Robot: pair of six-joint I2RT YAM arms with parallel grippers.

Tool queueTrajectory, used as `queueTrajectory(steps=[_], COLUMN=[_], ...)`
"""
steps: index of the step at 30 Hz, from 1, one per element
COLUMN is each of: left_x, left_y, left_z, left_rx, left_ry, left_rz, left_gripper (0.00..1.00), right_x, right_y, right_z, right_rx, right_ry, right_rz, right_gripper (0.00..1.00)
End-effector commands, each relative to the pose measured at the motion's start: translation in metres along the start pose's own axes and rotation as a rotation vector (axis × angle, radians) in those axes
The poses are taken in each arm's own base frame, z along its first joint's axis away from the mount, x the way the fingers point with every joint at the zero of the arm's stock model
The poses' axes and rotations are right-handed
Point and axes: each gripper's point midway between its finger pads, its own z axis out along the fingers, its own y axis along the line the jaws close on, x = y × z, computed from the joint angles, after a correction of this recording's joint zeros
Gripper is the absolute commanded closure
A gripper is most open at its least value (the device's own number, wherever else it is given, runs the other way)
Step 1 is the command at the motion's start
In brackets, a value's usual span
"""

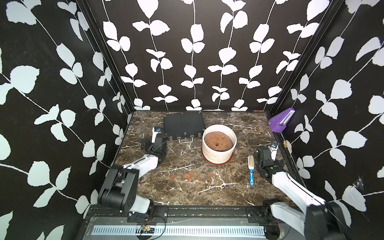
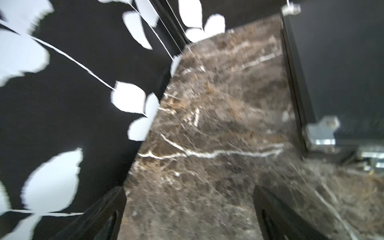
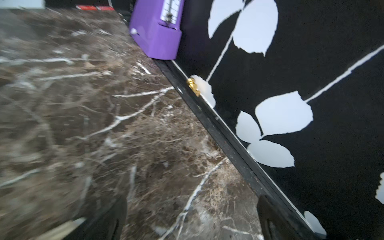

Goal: Scrub the dried mud off the ceramic pot
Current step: Reset both arms

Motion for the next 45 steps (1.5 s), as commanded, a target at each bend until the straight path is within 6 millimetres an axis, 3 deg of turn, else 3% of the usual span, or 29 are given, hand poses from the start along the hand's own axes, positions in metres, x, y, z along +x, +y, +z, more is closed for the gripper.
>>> queueTrajectory(steps=[1,6,11,17,19,21,23,45], left_x=[-0.023,-0.015,-0.007,-0.001,-0.004,0.005,-0.004,0.0], left_y=[-0.001,-0.002,0.0,-0.017,-0.009,-0.009,-0.01,-0.012], left_z=[-0.004,0.011,0.022,0.016,0.011,0.014,0.016,0.017], left_rx=[0.033,0.11,0.17,0.326,0.289,0.292,0.284,0.289], left_ry=[-0.181,-0.178,-0.139,-0.192,-0.309,-0.225,-0.263,-0.239], left_rz=[-0.096,-0.167,-0.208,-0.218,-0.254,-0.254,-0.241,-0.235], left_gripper=[0.01,0.01,0.01,0.01,0.01,0.01,0.01,0.01], right_x=[-0.031,-0.058,-0.053,-0.047,-0.048,-0.049,-0.047,-0.048], right_y=[0.012,0.064,0.105,0.096,0.096,0.096,0.095,0.096], right_z=[0.01,0.012,0.031,0.035,0.035,0.035,0.035,0.035], right_rx=[-0.031,-0.3,-0.458,-0.424,-0.421,-0.42,-0.419,-0.421], right_ry=[-0.129,-0.305,-0.32,-0.273,-0.285,-0.286,-0.277,-0.278], right_rz=[0.073,0.023,-0.047,-0.03,-0.027,-0.026,-0.028,-0.03], right_gripper=[0.0,0.01,0.01,0.01,0.01,0.01,0.01,0.01])
